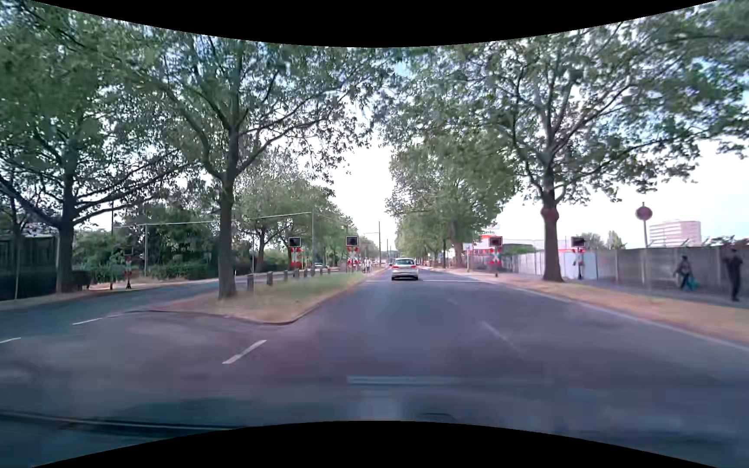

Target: Follow the waypoints while adhering to traffic rules and regulations

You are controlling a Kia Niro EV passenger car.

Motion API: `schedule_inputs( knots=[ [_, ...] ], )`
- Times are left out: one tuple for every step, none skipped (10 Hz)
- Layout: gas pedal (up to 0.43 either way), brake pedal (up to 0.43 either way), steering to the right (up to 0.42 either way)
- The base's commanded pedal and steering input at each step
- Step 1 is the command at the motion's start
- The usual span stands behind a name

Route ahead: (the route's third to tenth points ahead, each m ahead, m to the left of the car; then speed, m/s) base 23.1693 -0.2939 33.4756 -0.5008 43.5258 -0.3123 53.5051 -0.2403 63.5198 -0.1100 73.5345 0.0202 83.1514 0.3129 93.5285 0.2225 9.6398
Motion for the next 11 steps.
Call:
schedule_inputs(
  knots=[
    [0.079,0.000,-0.004],
    [0.079,0.000,-0.004],
    [0.087,0.000,-0.004],
    [0.087,0.000,-0.004],
    [0.087,0.000,-0.004],
    [0.098,0.000,-0.005],
    [0.098,0.000,-0.004],
    [0.098,0.000,-0.005],
    [0.098,0.000,-0.006],
    [0.110,0.000,-0.008],
    [0.110,0.000,-0.008]
  ],
)
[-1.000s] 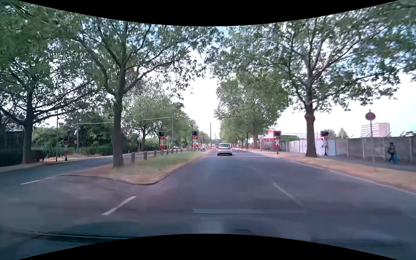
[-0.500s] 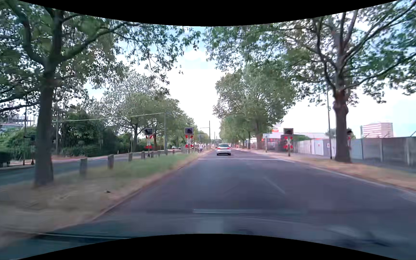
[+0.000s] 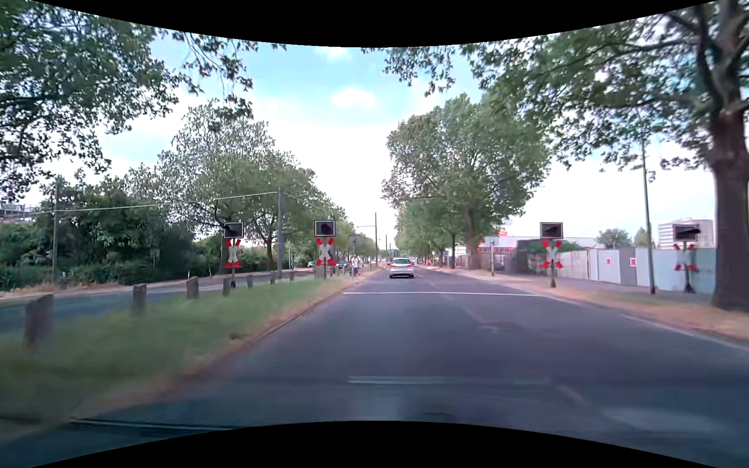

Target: Follow the waypoints while adhering to traffic rules and regulations

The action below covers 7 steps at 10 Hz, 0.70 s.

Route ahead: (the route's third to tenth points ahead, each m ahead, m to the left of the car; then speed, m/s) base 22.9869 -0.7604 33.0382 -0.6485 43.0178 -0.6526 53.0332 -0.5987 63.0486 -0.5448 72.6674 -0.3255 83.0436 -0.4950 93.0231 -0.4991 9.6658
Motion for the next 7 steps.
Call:
schedule_inputs(
  knots=[
    [0.110,0.000,-0.008],
    [0.110,0.000,-0.008],
    [0.110,0.000,-0.008],
    [0.110,0.000,-0.007],
    [0.110,0.000,-0.006],
    [0.110,0.000,-0.005],
    [0.110,0.000,-0.005]
  ],
)
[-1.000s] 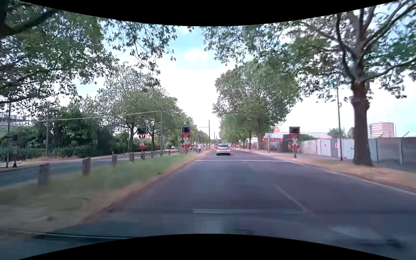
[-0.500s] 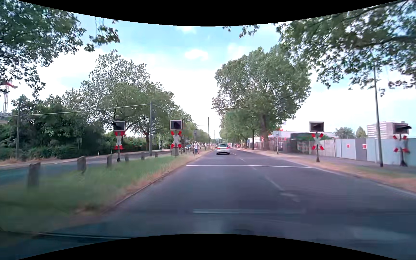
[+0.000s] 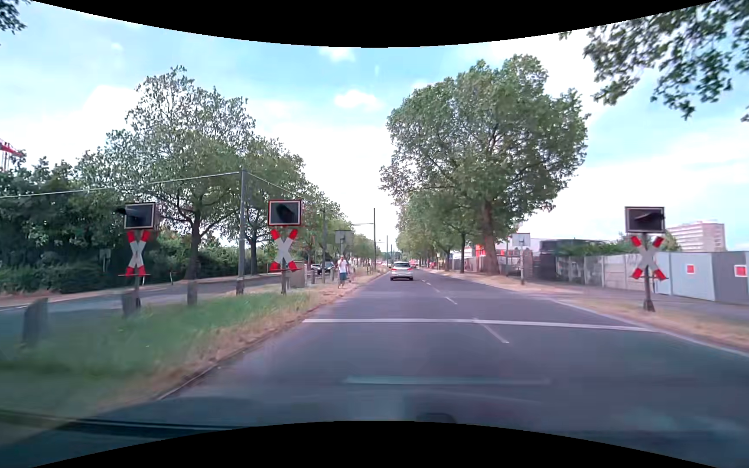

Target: Follow the waypoints while adhering to traffic rules and regulations

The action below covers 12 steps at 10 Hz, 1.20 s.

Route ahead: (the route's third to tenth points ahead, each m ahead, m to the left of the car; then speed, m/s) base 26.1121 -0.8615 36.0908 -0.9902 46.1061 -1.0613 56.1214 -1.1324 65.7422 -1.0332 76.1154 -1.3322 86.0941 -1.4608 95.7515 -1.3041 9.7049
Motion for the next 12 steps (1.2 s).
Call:
schedule_inputs(
  knots=[
    [0.110,0.000,-0.005],
    [0.110,0.000,-0.005],
    [0.110,0.000,-0.006],
    [0.110,0.000,-0.006],
    [0.110,0.000,-0.005],
    [0.110,0.000,-0.005],
    [0.110,0.000,-0.005],
    [0.110,0.000,-0.005],
    [0.110,0.000,-0.005],
    [0.110,0.000,-0.005],
    [0.110,0.000,-0.005],
    [0.110,0.000,-0.005]
  ],
)
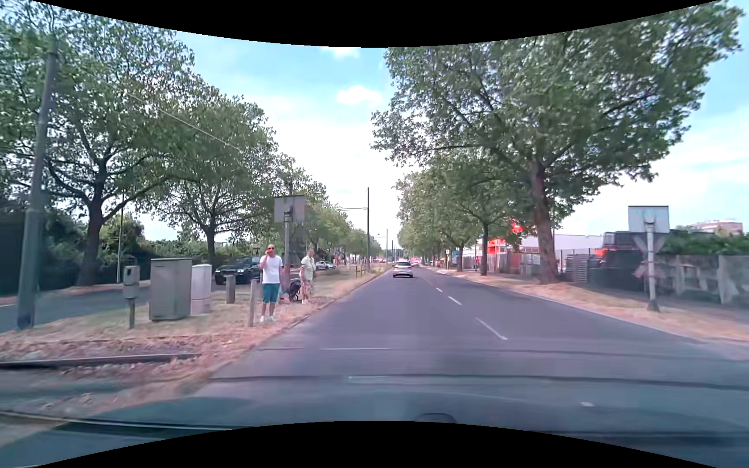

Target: Follow the waypoints while adhering to traffic rules and regulations

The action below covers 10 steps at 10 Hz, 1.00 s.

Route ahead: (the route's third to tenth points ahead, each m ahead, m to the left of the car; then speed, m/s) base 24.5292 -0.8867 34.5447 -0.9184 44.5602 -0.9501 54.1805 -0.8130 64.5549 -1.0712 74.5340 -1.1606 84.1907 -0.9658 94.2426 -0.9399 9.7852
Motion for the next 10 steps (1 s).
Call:
schedule_inputs(
  knots=[
    [0.110,0.000,-0.005],
    [0.110,0.000,-0.005],
    [0.110,0.000,-0.005],
    [0.110,0.000,-0.005],
    [0.110,0.000,-0.005],
    [0.110,0.000,-0.004],
    [0.118,0.000,-0.005],
    [0.118,0.000,-0.004],
    [0.118,0.000,-0.004],
    [0.118,0.000,-0.004]
  ],
)
